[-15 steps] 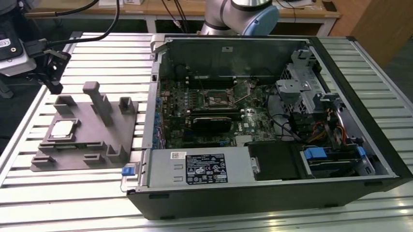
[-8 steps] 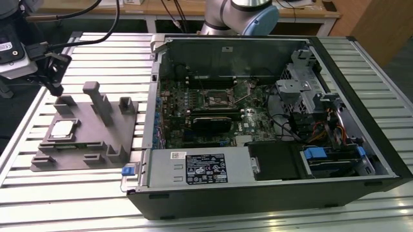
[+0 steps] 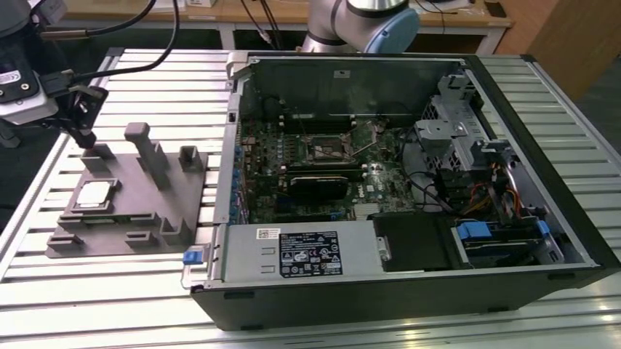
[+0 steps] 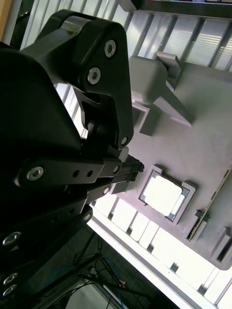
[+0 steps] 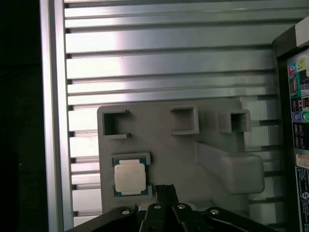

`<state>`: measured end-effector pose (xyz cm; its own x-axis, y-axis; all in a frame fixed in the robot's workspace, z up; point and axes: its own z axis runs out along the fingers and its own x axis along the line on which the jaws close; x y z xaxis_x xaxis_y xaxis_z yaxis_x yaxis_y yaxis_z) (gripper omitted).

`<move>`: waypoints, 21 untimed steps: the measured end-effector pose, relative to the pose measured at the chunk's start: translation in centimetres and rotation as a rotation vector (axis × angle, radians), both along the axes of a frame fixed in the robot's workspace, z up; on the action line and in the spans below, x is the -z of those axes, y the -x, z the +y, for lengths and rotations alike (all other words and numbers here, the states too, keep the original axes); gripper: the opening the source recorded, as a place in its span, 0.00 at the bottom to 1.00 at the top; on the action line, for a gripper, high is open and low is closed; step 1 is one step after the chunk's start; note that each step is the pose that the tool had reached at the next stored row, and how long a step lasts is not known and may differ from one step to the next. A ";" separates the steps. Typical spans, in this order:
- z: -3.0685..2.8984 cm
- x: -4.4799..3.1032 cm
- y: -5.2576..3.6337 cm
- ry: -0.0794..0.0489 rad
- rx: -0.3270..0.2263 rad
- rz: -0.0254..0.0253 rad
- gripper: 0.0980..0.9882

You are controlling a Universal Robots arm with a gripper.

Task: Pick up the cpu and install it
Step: 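Pick up the cpu and move it towards the insertion slot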

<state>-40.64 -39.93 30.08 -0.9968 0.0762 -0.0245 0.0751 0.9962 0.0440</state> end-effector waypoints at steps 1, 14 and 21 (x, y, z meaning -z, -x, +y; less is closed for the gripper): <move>0.00 0.11 0.03 0.000 0.000 -0.0001 0.01; 0.00 1.56 0.74 0.000 0.000 -0.0001 0.01; 0.00 2.39 1.32 0.000 0.000 0.0001 0.01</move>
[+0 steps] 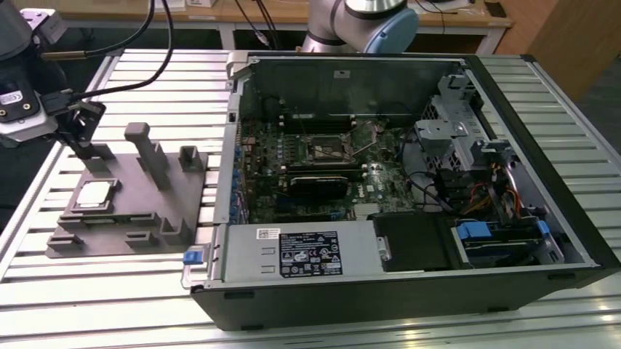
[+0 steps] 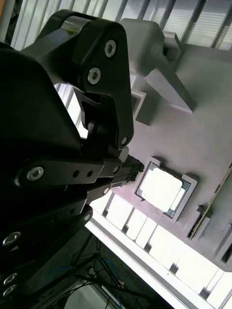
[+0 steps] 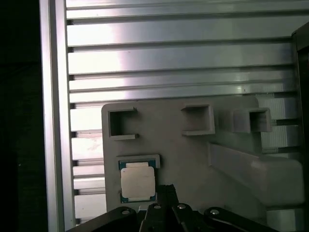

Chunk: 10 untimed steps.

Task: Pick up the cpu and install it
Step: 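Pick up the cpu and move it towards the insertion slot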

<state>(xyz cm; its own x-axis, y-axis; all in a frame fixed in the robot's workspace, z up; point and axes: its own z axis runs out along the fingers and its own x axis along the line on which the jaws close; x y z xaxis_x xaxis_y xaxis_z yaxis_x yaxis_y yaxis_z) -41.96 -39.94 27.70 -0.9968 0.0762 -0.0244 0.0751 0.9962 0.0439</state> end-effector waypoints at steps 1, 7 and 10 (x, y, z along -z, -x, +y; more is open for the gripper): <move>0.00 0.12 0.09 0.000 0.000 -0.0002 0.01; -0.05 0.79 0.50 0.000 0.000 -0.0001 0.01; -0.12 1.08 0.62 0.000 0.000 -0.0002 0.01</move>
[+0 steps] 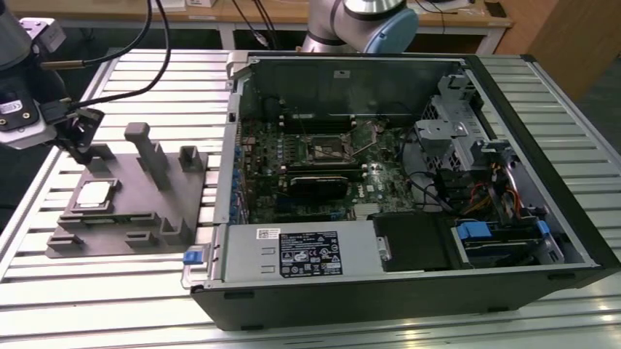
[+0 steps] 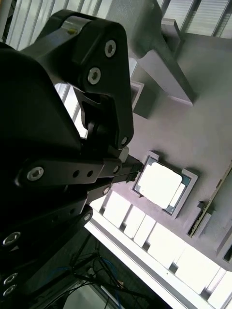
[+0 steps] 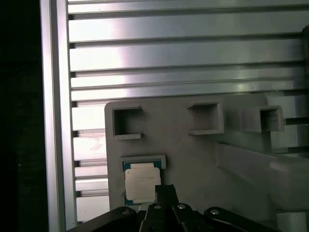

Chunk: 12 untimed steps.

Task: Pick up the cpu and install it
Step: 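Pick up the cpu and move it towards the insertion slot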

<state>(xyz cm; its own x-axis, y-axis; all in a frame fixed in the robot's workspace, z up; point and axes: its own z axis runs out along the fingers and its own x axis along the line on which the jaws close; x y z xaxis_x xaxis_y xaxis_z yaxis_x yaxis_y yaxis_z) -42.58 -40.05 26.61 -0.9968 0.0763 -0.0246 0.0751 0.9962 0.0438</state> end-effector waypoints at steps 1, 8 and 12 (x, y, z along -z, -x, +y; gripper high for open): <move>-0.03 0.11 0.04 0.000 0.000 0.0000 0.01; -0.29 0.96 0.39 0.000 0.000 0.0000 0.01; -0.36 1.30 0.54 0.000 0.000 0.0000 0.01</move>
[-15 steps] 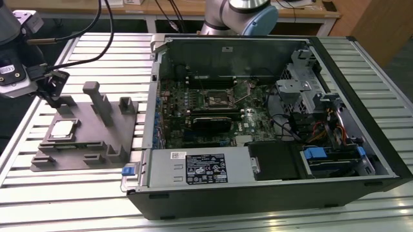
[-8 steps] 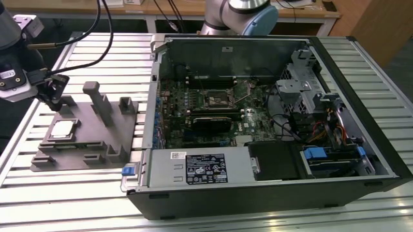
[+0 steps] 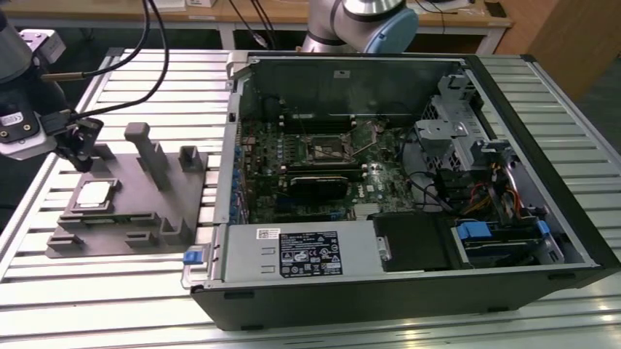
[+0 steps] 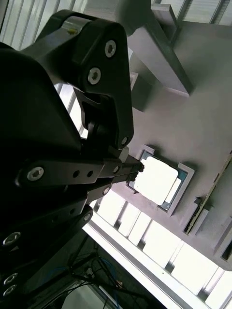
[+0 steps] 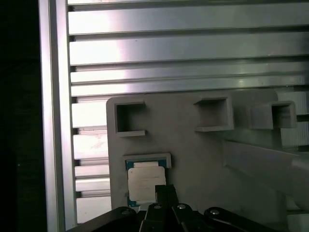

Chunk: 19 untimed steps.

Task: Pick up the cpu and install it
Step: 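Pick up the cpu and move it towards the insertion slot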

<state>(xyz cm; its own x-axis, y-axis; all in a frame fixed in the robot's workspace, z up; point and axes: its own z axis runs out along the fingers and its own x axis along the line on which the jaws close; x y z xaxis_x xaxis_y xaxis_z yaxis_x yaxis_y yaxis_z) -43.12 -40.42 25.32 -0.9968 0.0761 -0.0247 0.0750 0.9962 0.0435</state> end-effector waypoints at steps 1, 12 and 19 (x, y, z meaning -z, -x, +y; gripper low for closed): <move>-0.02 0.08 0.03 0.000 0.000 0.0001 0.01; -0.13 1.26 0.57 0.001 0.000 0.0002 0.01; -0.40 2.04 0.76 0.001 0.000 0.0003 0.01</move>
<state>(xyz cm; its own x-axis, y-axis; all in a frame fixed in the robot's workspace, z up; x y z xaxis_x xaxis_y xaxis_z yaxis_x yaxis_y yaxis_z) -43.88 -40.81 23.28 -0.9968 0.0761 -0.0245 0.0751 0.9963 0.0422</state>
